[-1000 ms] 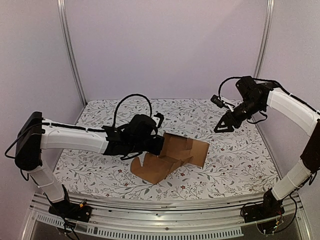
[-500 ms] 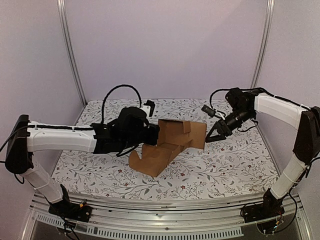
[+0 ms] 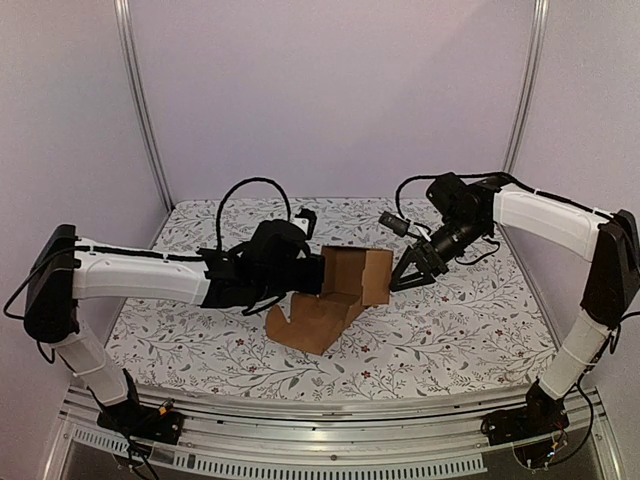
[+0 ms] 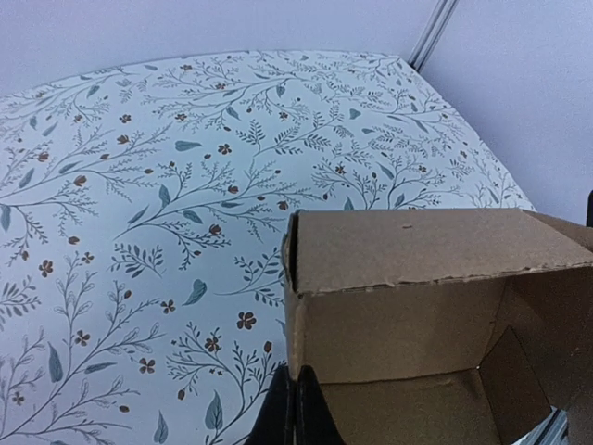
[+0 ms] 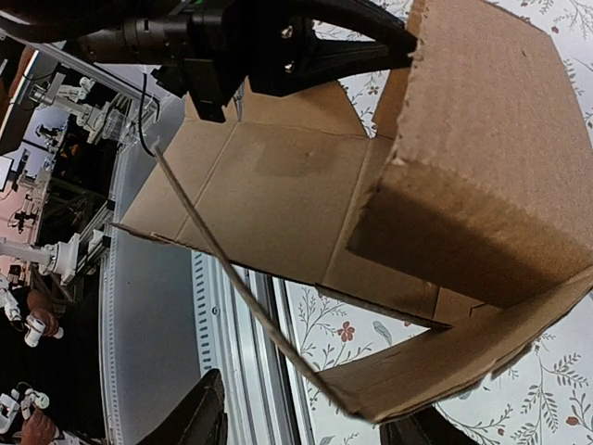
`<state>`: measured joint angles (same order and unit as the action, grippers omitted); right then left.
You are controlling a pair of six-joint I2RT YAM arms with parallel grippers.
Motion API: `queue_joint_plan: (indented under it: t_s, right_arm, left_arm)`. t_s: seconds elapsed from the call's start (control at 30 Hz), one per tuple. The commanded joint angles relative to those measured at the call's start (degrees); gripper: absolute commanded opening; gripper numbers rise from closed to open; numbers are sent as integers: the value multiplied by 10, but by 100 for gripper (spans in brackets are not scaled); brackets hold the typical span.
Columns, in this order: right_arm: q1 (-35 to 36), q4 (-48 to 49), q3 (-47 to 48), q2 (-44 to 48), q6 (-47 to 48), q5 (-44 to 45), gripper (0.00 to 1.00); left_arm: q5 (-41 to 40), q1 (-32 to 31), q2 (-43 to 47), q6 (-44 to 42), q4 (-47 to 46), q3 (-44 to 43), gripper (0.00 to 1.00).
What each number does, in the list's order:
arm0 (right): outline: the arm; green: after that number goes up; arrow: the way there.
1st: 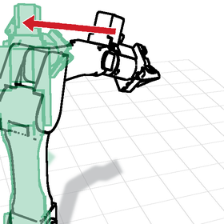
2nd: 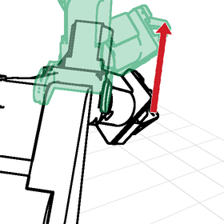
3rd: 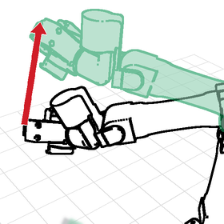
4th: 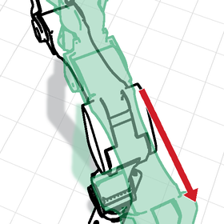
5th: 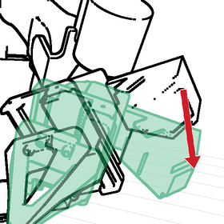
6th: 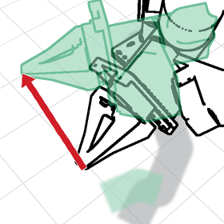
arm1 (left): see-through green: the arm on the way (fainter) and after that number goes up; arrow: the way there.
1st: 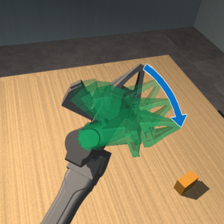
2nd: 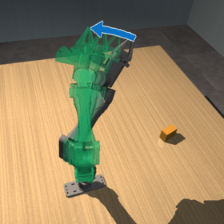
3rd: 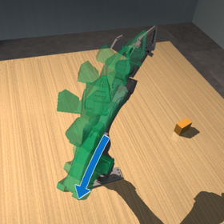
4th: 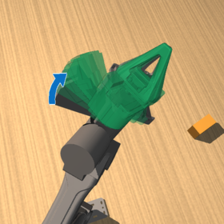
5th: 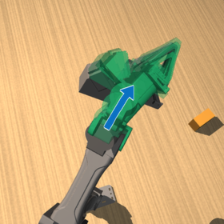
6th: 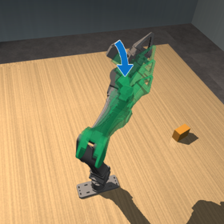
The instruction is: Fold the paper box
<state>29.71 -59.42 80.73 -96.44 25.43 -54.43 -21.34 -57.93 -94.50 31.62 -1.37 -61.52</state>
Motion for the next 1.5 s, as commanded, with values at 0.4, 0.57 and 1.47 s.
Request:
queue_joint_plan:
  t_s: [0.4, 0.57, 1.47]
  right_arm:
    - [9, 39, 60, -73, -134, 113, 59]
    - [8, 38, 81, -92, -164, 105, 60]
    - [21, 130, 112, -127, -305, 213, 54]
  left_arm:
    - [-43, -22, -29, -12, 12, -42, 0]
    - [-69, -33, -40, -26, 40, -60, 0]
    - [-246, -94, -118, 74, 102, -158, 0]
